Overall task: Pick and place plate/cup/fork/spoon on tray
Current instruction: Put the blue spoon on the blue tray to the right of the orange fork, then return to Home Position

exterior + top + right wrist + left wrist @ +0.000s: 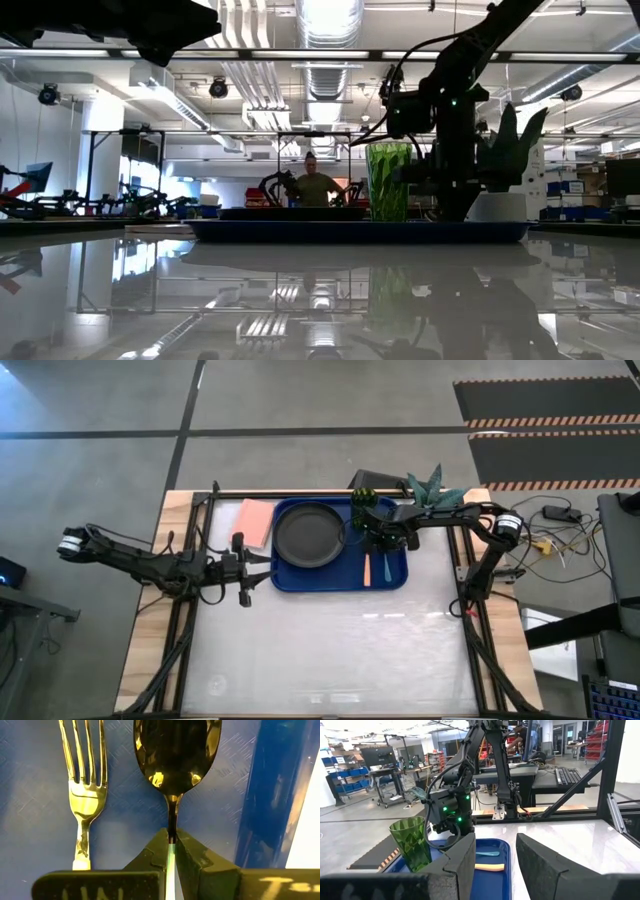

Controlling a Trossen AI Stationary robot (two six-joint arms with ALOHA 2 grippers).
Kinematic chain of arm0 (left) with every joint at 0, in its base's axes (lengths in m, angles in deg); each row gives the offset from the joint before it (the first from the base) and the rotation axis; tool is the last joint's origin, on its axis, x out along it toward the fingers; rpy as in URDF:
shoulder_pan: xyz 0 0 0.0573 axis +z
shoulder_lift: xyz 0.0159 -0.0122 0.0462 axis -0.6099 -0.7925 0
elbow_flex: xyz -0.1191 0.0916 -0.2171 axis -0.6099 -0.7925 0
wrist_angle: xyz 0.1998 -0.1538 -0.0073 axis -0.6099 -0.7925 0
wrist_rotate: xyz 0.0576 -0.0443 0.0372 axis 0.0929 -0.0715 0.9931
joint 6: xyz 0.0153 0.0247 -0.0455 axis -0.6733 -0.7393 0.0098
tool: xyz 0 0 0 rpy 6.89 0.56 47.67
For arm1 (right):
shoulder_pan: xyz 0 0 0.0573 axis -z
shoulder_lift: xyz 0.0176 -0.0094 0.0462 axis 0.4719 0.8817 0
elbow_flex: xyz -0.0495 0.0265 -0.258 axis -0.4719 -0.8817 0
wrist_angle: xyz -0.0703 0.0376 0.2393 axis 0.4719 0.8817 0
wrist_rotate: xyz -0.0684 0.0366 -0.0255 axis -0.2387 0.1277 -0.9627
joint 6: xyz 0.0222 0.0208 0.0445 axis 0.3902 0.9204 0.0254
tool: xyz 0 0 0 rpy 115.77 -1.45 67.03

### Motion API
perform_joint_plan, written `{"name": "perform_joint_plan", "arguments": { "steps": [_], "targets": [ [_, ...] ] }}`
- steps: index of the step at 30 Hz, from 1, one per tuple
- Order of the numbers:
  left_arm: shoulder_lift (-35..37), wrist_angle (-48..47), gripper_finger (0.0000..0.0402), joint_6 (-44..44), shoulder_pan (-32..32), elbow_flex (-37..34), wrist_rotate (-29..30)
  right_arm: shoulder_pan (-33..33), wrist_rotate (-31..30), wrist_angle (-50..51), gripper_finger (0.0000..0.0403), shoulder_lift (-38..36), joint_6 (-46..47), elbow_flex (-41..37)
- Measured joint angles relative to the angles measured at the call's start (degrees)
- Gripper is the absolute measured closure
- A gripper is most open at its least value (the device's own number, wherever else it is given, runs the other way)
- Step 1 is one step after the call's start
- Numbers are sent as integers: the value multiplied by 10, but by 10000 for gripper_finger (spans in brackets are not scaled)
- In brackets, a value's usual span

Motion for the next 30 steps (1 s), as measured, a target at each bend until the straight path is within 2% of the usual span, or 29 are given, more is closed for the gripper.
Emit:
{"name": "perform_joint_plan", "arguments": {
  "steps": [21, 30],
  "targets": [
    [0, 0, 276, 0, 0, 0, 0, 0, 11, 2, 388, 0, 11, 0],
    [0, 0, 276, 0, 0, 0, 0, 0, 20, 1, 345, 0, 8, 1]
  ]
}}
